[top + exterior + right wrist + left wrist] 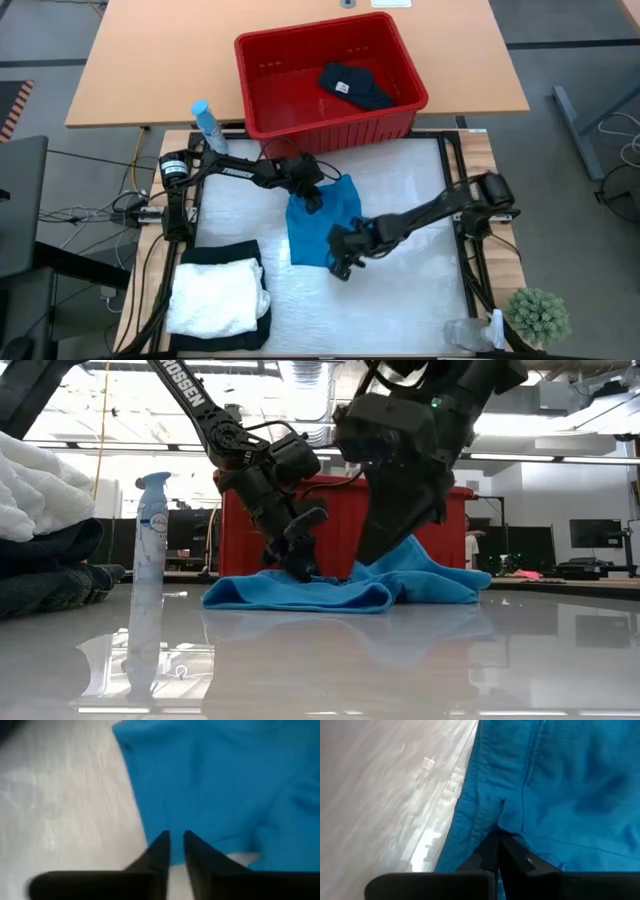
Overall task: Fold Laundry from Bin
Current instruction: Fold the blue shorts from the red bin
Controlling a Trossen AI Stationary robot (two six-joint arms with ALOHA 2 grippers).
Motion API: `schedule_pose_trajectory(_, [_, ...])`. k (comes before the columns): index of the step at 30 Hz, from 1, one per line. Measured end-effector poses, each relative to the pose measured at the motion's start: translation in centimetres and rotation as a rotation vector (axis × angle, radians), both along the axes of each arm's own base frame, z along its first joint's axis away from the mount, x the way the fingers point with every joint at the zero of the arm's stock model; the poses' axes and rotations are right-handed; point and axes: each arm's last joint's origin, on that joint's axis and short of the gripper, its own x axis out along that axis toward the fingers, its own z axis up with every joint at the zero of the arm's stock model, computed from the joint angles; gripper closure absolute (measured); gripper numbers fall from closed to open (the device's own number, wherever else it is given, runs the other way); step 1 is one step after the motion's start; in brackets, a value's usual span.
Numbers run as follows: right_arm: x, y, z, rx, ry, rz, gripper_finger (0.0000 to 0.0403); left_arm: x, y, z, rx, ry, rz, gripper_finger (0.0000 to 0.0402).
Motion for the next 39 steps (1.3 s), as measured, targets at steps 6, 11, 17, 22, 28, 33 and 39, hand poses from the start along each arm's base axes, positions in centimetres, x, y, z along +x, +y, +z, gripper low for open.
schedule_pose_trajectory(6, [0.7, 0.9, -1.1, -0.004, -0.029, -0.002, 0.0384, -0.1, -0.1, -0.1, -0.019, 0.006, -0.033, 0.0401])
schedule_pose_trajectory(11, [0.4, -0.2, -1.4, -0.037, 0.031, -0.034, 0.0384, -0.3, -0.3, 0.9, -0.083, 0.014, -0.066, 0.0401])
schedule_pose_trajectory(17, [0.3, -0.3, -2.3, -0.045, 0.068, -0.031, 0.0389, 0.1, 0.0, 3.0, -0.053, 0.030, -0.103, 0.0401])
schedule_pose_trajectory(22, [0.1, 0.8, -2.3, -0.025, 0.060, -0.009, 0.0389, 0.6, 0.2, 4.1, -0.038, 0.040, -0.106, 0.0401])
schedule_pose_trajectory(28, [-0.9, 1.8, -3.3, 0.006, 0.087, -0.038, 0.0389, 1.0, 0.5, 6.0, -0.028, 0.090, -0.136, 0.0401])
schedule_pose_trajectory(33, [-2.0, 2.4, -4.1, 0.030, 0.144, -0.076, 0.0389, 1.3, 0.6, 7.6, -0.017, 0.116, -0.166, 0.0401])
schedule_pose_trajectory(39, [-3.4, 2.6, -4.3, 0.033, 0.278, -0.107, 0.0389, 1.2, 0.1, 8.7, -0.125, 0.163, -0.152, 0.0401])
